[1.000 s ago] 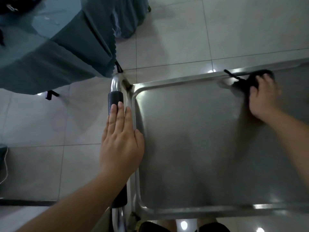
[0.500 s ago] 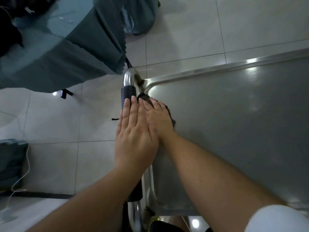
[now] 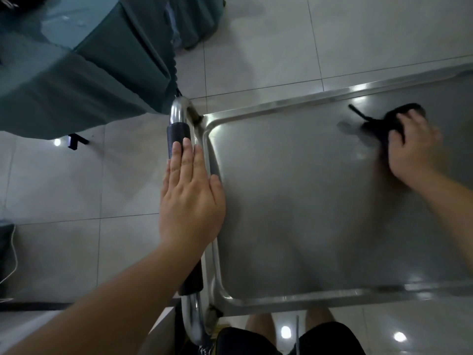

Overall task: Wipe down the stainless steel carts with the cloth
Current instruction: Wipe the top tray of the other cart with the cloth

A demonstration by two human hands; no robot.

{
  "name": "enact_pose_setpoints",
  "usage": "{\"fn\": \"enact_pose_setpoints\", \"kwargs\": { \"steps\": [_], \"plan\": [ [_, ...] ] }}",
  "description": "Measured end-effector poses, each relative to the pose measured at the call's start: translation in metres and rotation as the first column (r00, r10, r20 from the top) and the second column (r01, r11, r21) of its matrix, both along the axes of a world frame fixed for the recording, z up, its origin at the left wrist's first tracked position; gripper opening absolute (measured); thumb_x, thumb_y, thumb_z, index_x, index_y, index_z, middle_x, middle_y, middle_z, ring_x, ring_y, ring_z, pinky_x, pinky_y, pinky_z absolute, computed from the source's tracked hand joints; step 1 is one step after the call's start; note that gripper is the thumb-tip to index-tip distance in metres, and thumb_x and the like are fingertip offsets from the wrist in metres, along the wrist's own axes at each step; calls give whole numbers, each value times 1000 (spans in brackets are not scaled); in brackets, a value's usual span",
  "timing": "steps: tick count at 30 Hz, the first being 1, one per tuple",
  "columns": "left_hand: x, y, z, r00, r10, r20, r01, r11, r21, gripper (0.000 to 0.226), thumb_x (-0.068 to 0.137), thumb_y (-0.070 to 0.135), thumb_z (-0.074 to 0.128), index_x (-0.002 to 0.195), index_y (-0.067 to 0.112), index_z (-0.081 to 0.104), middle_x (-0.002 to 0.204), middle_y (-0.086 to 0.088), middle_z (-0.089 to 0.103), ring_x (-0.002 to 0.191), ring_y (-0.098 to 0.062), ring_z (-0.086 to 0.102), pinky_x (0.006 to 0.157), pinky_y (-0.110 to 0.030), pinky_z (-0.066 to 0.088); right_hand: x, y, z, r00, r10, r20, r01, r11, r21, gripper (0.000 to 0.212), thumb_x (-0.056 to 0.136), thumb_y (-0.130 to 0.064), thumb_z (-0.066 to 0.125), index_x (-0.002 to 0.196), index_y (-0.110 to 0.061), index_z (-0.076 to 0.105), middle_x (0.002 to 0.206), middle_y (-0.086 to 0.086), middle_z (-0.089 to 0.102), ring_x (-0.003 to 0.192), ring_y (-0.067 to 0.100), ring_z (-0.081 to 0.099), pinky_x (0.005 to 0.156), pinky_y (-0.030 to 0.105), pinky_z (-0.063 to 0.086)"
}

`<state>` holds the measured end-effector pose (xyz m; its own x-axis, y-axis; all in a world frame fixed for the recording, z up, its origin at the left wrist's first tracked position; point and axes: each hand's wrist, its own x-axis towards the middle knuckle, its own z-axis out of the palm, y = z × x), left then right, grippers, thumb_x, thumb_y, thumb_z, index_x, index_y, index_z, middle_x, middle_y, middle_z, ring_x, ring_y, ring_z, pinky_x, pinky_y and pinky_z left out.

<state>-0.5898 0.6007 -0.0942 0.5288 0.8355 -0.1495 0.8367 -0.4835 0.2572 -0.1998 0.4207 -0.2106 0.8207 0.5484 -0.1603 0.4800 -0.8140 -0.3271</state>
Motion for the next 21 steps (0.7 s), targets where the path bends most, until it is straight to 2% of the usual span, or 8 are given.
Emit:
{"fn": "enact_pose_setpoints", "kwargs": {
  "steps": [3, 5, 8, 10, 14, 16, 18, 21],
  "plan": [
    [-1, 1, -1, 1000, -10, -2, 10, 1000, -6, 69, 109, 47, 15, 171, 19, 2, 178, 5, -12, 158, -3, -24, 125, -27, -16, -24, 17, 5, 984, -175, -18, 174, 984, -45, 65, 99, -43, 35, 157, -16, 44, 171, 3, 29, 153, 36, 30, 126, 54, 22],
    [-2, 2, -2, 1000, -11, -2, 11, 1000, -7, 69, 110, 47, 16, 170, 19, 2, 178, 5, -11, 158, -4, -24, 126, -29, -14, -71, 42, 9, 986, -166, -25, 165, 985, -46, 58, 103, -41, 41, 159, -23, 43, 172, -3, 28, 154, 35, 29, 123, 56, 25],
    [-2, 2, -2, 1000, -10, -6, 10, 1000, -7, 68, 110, 47, 16, 170, 18, 4, 178, 4, -11, 158, -4, -23, 128, -33, -11, -165, 77, 9, 997, 76, -28, -77, 997, -25, 56, 104, -41, 49, 158, -27, 46, 170, -5, 33, 152, 34, 33, 120, 51, 28],
    [-2, 1, -3, 1000, -7, -8, 7, 1000, -1, 67, 111, 45, 18, 170, 17, 5, 178, 3, -10, 159, -4, -22, 129, -33, -10, -228, 99, 9, 955, 290, -57, -290, 957, 10, 57, 103, -43, 47, 158, -28, 46, 169, -5, 35, 152, 33, 34, 120, 50, 28],
    [-1, -1, -3, 1000, 5, -25, -4, 1000, 24, 66, 111, 43, 17, 170, 16, 7, 178, 1, -8, 159, -5, -21, 130, -34, -9, -309, 125, 11, 718, 680, -144, -675, 732, 90, 62, 107, -42, 32, 166, -26, 26, 172, -8, 29, 160, 25, 16, 131, 45, 10],
    [-1, -1, -4, 1000, 4, -29, -3, 1000, 27, 65, 112, 43, 16, 170, 17, 7, 178, 2, -8, 159, -5, -21, 130, -34, -9, -306, 125, 11, 649, 744, -158, -733, 667, 131, 62, 109, -43, 37, 166, -25, 24, 171, -7, 31, 161, 24, 17, 131, 44, 10],
    [-1, 1, -5, 1000, 1, -22, -1, 1000, 29, 66, 111, 43, 18, 170, 16, 8, 179, 2, -7, 160, -5, -20, 129, -33, -9, -276, 114, 9, 609, 784, -123, -770, 621, 146, 58, 107, -43, 44, 162, -29, 37, 169, -9, 36, 157, 25, 28, 129, 46, 18],
    [-2, 3, -7, 1000, 2, -12, -2, 1000, 25, 66, 110, 44, 20, 170, 18, 9, 178, 5, -6, 159, -2, -20, 128, -32, -9, -193, 82, 4, 690, 719, -89, -713, 696, 91, 56, 103, -40, 52, 158, -28, 48, 168, -5, 38, 154, 29, 37, 123, 49, 29]
  ]
}}
